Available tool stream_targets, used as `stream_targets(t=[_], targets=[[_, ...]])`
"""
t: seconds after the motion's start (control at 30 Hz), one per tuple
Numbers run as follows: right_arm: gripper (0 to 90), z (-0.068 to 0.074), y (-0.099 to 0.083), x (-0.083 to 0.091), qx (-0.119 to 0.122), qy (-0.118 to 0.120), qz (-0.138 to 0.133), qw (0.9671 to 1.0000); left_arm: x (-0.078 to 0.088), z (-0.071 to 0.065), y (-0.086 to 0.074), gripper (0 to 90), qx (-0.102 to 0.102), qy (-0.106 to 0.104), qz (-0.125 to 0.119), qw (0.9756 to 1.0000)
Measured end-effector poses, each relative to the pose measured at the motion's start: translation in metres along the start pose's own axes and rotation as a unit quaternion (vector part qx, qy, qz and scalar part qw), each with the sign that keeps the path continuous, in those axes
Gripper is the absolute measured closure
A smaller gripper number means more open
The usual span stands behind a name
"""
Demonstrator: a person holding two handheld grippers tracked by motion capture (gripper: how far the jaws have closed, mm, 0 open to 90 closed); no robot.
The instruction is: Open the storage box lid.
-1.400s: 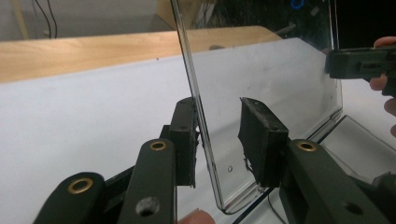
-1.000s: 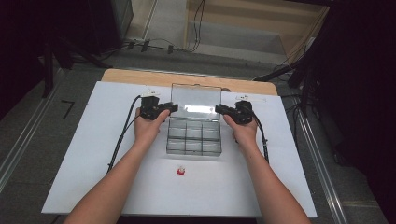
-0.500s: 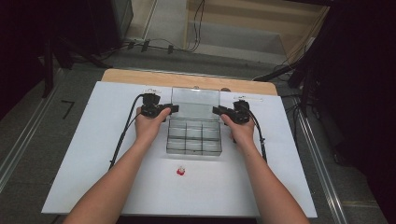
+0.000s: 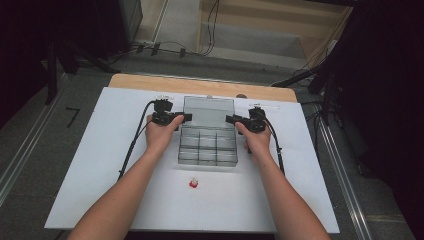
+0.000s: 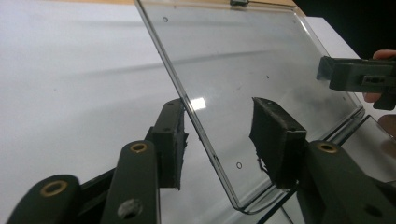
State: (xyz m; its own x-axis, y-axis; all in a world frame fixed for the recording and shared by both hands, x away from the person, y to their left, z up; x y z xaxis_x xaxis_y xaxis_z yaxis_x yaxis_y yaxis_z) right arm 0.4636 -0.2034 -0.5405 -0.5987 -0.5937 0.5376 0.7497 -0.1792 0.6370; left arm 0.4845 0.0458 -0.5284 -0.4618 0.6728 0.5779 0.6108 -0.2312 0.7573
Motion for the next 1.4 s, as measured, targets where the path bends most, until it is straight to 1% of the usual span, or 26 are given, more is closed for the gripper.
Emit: stream_targets(t=[0.13, 0.23, 0.27, 0.37, 0.47, 0.53, 0.57, 0.6, 0.63, 0.67, 0.7, 0.73, 0.77, 0.83, 0.93, 0.97, 1.0, 1.03, 1.07, 1.1, 1.17, 1.23, 1.27, 1.3, 1.37, 1.4], targets=[[48.9, 0.0, -0.002, -0.002, -0.003, -0.001, 0.005, 1.0, -0.002, 0.0, -0.001, 49.7, 0.006, -0.003, 0.005, 1.0], [46.4, 0.001, -0.003, -0.004, -0.006, -0.003, 0.009, 0.9999, -0.002, 0.0, -0.002, 49.3, 0.012, -0.005, 0.008, 0.9999], [45.5, 0.001, -0.003, -0.004, -0.006, -0.005, 0.01, 0.9999, -0.002, 0.0, -0.002, 49.2, 0.011, -0.005, 0.011, 0.9999], [42.9, 0.002, -0.005, -0.005, -0.008, -0.007, 0.015, 0.9998, -0.003, 0.0, -0.002, 44.9, 0.0, 0.008, 0.018, 0.9998], [40.0, 0.001, -0.006, -0.007, -0.016, -0.003, 0.026, 0.9995, -0.003, -0.001, -0.004, 41.5, 0.001, 0.001, 0.024, 0.9997], [37.6, 0.001, -0.007, -0.007, -0.014, -0.001, 0.028, 0.9995, -0.003, -0.002, -0.005, 38.8, -0.01, 0.001, 0.024, 0.9997], [35.7, 0.0, -0.007, -0.007, -0.011, -0.006, 0.028, 0.9995, -0.002, -0.002, -0.004, 35.2, -0.016, 0.001, 0.023, 0.9996], [34.4, 0.0, -0.007, -0.007, -0.002, -0.017, 0.028, 0.9995, -0.002, -0.002, -0.004, 31.8, -0.019, 0.002, 0.019, 0.9996], [30.4, 0.0, -0.007, -0.006, 0.005, -0.022, 0.026, 0.9994, 0.0, -0.003, -0.002, 29.0, -0.023, 0.003, 0.014, 0.9996], [24.5, 0.001, -0.005, -0.004, 0.008, -0.025, 0.02, 0.9995, 0.004, -0.004, 0.0, 22.6, -0.031, 0.005, 0.004, 0.9995], [24.5, 0.001, -0.005, -0.004, 0.008, -0.025, 0.02, 0.9995, 0.004, -0.004, 0.0, 20.2, -0.031, 0.005, 0.004, 0.9995], [22.4, 0.001, -0.003, -0.002, 0.01, -0.024, 0.014, 0.9996, 0.007, -0.004, 0.002, 20.2, -0.033, 0.005, -0.001, 0.9994], [20.3, 0.003, -0.002, 0.0, 0.012, -0.023, 0.008, 0.9996, 0.011, -0.006, 0.004, 18.1, -0.034, 0.005, -0.009, 0.9994], [14.0, 0.006, 0.0, 0.005, 0.021, -0.024, -0.001, 0.9995, 0.017, -0.009, 0.007, 14.8, -0.043, 0.004, -0.022, 0.9988], [7.9, 0.015, 0.0, 0.012, 0.05, -0.022, -0.005, 0.9985, 0.026, -0.013, 0.01, 10.7, -0.055, -0.002, -0.035, 0.9978], [7.5, 0.024, -0.001, 0.017, 0.071, -0.013, -0.012, 0.9973, 0.029, -0.015, 0.01, 8.3, -0.059, -0.004, -0.038, 0.9975], [7.5, 0.024, -0.001, 0.017, 0.071, -0.013, -0.012, 0.9973, 0.032, -0.016, 0.01, 8.3, -0.064, -0.007, -0.042, 0.9971], [5.5, 0.028, -0.002, 0.019, 0.081, -0.008, -0.016, 0.9966, 0.035, -0.018, 0.01, 6.6, -0.069, -0.01, -0.044, 0.9966], [2.3, 0.036, -0.004, 0.025, 0.099, 0.002, -0.019, 0.9949, 0.037, -0.02, 0.01, 3.5, -0.073, -0.014, -0.049, 0.9961], [2.3, 0.036, -0.004, 0.025, 0.099, 0.002, -0.019, 0.9949, 0.04, -0.021, 0.009, 3.5, -0.077, -0.018, -0.051, 0.9956], [0.8, 0.044, -0.006, 0.03, 0.113, 0.006, -0.023, 0.9933, 0.046, -0.024, 0.008, 1.7, -0.077, -0.028, -0.059, 0.9949], [0.4, 0.05, -0.008, 0.036, 0.119, 0.012, -0.026, 0.9925, 0.052, -0.027, 0.006, 0.8, -0.08, -0.036, -0.065, 0.994], [0.0, 0.053, -0.009, 0.038, 0.124, 0.018, -0.026, 0.9918, 0.055, -0.028, 0.005, 0.0, -0.085, -0.036, -0.066, 0.9935], [0.0, 0.059, -0.012, 0.044, 0.129, 0.029, -0.03, 0.9908, 0.058, -0.029, 0.004, 0.0, -0.089, -0.034, -0.067, 0.9932], [0.0, 0.062, -0.013, 0.047, 0.131, 0.034, -0.033, 0.9902, 0.064, -0.031, 0.002, 0.0, -0.095, -0.031, -0.072, 0.9924], [0.0, 0.065, -0.014, 0.05, 0.135, 0.037, -0.035, 0.9895, 0.067, -0.033, 0.001, 0.0, -0.096, -0.034, -0.075, 0.992]])
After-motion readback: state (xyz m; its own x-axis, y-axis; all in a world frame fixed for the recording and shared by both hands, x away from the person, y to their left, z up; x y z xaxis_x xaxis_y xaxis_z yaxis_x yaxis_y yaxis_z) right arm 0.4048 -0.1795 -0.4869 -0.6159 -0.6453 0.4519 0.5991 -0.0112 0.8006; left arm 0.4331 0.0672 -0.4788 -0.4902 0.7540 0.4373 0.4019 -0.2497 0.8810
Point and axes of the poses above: each handheld gripper's, and its own axes: x roughly backward along the jaws, y roughly out of its top, z roughly to its left, the point moved 6 cm from there along -x, roughly forward along the jaws, and after that the axes turned 8 degrees about -x, right-handed, at the moved point
